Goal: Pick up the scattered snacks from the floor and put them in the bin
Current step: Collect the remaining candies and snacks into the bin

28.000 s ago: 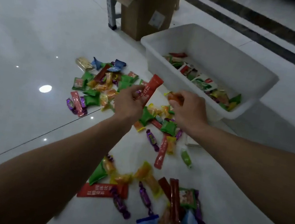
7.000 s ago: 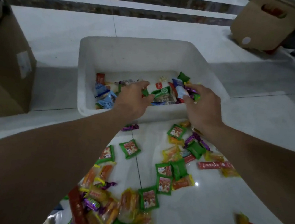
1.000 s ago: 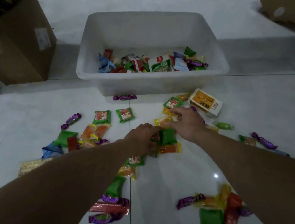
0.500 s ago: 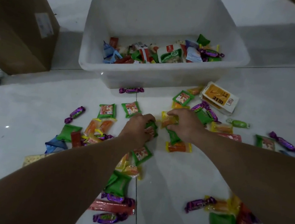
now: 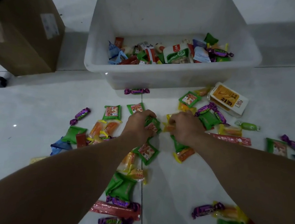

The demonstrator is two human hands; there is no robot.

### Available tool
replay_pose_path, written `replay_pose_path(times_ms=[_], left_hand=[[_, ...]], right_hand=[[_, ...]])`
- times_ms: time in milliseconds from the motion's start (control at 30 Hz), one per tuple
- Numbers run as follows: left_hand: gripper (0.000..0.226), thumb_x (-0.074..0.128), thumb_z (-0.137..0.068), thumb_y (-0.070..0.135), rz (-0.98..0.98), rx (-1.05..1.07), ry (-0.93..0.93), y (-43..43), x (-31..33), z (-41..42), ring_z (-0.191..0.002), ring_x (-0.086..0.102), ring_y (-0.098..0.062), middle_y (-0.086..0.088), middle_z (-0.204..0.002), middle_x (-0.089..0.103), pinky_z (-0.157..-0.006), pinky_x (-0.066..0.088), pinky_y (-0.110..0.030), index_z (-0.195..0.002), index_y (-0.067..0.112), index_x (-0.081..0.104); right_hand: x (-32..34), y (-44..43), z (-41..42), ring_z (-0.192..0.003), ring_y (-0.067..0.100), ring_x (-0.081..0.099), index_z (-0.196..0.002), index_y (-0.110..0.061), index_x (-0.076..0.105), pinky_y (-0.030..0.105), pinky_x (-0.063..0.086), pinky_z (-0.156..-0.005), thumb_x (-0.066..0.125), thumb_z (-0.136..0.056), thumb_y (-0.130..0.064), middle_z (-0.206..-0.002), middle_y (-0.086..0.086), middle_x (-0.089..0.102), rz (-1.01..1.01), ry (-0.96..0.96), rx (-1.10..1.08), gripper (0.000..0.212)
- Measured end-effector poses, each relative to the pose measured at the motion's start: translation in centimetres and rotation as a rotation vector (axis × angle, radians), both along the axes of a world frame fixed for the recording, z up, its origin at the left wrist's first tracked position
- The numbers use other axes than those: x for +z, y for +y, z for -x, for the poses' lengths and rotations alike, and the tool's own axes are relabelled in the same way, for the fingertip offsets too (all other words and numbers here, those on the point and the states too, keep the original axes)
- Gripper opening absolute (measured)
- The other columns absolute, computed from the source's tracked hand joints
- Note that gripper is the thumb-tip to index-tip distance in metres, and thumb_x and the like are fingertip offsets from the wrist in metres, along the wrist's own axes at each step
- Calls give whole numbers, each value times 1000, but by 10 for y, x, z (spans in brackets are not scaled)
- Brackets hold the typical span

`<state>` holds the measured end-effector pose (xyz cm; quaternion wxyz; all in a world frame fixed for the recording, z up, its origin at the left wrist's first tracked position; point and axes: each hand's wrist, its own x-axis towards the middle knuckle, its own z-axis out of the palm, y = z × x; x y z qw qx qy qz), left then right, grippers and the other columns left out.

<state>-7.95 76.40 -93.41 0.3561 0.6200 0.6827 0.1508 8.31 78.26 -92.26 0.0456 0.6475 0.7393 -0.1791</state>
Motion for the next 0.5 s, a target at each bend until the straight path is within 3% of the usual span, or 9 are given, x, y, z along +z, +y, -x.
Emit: replay_pose_path(times_ms=[133, 233, 333, 400, 500], left_hand=[[48, 80, -73, 7, -21, 5, -24, 0, 10, -2, -104, 55, -22, -4, -117, 58, -92, 49, -33, -114, 24, 61], [49, 79, -73, 5, -47, 12, -41, 1, 21, -1, -104, 55, -22, -5, -117, 57, -91, 48, -31, -114, 23, 61], [49, 80, -72, 6, -90, 4, -25, 4, 36, -2, -103, 54, -23, -7, -117, 56, -88, 45, -27, -115, 22, 62], [48, 80, -72, 7, -113, 6, -38, 8, 48, -4, -105, 55, -24, -7, -117, 57, -88, 46, -27, -115, 21, 62], [48, 81, -70, 6, -165, -5, -88, 12, 71, -10, -105, 55, -22, -4, -115, 60, -89, 46, -27, -113, 18, 63]], right_hand=[[-1, -4, -1, -110, 27, 54, -105, -19, 67, 36, 44, -95, 70, -84, -24, -113, 6, 63, 34, 62, -27, 22], [0, -1, -5, -95, 23, 63, -99, -15, 68, 35, 52, -86, 76, -81, -22, -102, 5, 69, 64, 350, -217, 21], [13, 0, -8, -80, 14, 58, -91, -11, 67, 24, 44, -73, 78, -79, -16, -81, -2, 62, 69, 578, -320, 17], [27, 0, -11, -72, 11, 53, -84, -12, 66, 26, 43, -72, 79, -77, -14, -70, -7, 55, 26, 665, -324, 15], [49, 0, -14, -81, 16, 60, -86, -7, 71, 32, 51, -78, 80, -75, -14, -79, 0, 64, -42, 734, -346, 15]])
